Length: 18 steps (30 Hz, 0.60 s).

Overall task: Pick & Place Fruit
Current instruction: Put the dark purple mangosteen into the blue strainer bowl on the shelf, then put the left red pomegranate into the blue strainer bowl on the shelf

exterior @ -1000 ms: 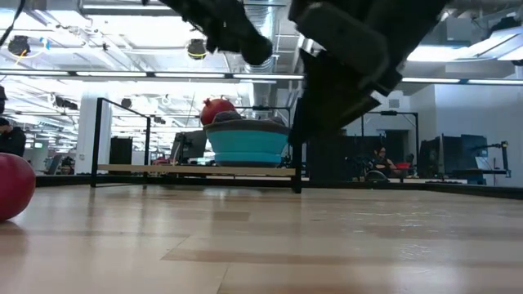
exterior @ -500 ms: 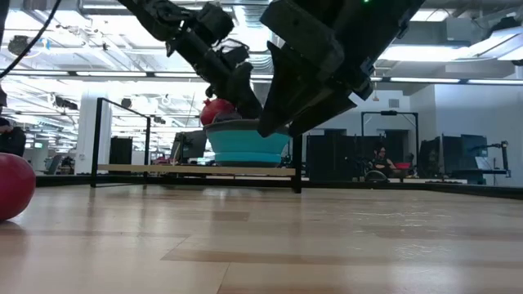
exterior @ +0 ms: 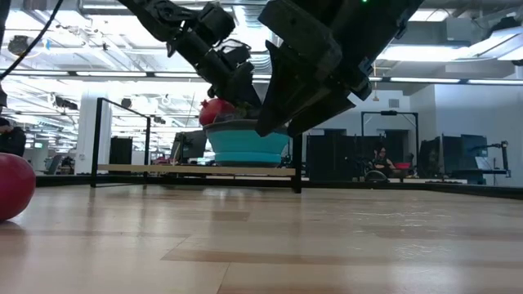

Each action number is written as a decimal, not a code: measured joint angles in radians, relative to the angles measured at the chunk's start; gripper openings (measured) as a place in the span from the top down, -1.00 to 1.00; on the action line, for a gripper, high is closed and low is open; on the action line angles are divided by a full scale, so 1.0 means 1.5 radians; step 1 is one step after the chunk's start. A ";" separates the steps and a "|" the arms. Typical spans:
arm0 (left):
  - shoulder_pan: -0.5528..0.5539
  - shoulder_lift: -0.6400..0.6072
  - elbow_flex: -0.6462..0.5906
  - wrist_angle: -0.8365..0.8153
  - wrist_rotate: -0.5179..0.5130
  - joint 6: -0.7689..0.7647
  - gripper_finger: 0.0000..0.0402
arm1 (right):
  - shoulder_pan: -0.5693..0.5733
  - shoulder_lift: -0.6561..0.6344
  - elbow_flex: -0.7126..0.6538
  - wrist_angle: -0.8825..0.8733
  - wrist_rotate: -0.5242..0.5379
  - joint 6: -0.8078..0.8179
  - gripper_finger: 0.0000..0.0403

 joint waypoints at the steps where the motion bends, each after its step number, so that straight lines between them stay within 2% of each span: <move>1: 0.000 -0.002 0.000 0.006 0.000 0.000 -0.59 | 0.000 0.000 0.000 0.000 0.000 0.000 -0.54; 9: -0.005 -0.064 0.000 0.002 0.006 -0.003 -0.67 | 0.000 0.000 0.000 0.003 0.000 0.000 -0.54; 14: -0.033 -0.155 -0.002 -0.010 0.033 -0.003 -0.65 | -0.010 0.000 0.000 0.008 -0.001 -0.007 -0.54; 18: -0.092 -0.251 -0.031 -0.021 0.041 0.016 -0.61 | -0.034 0.000 0.000 0.042 -0.001 -0.009 -0.54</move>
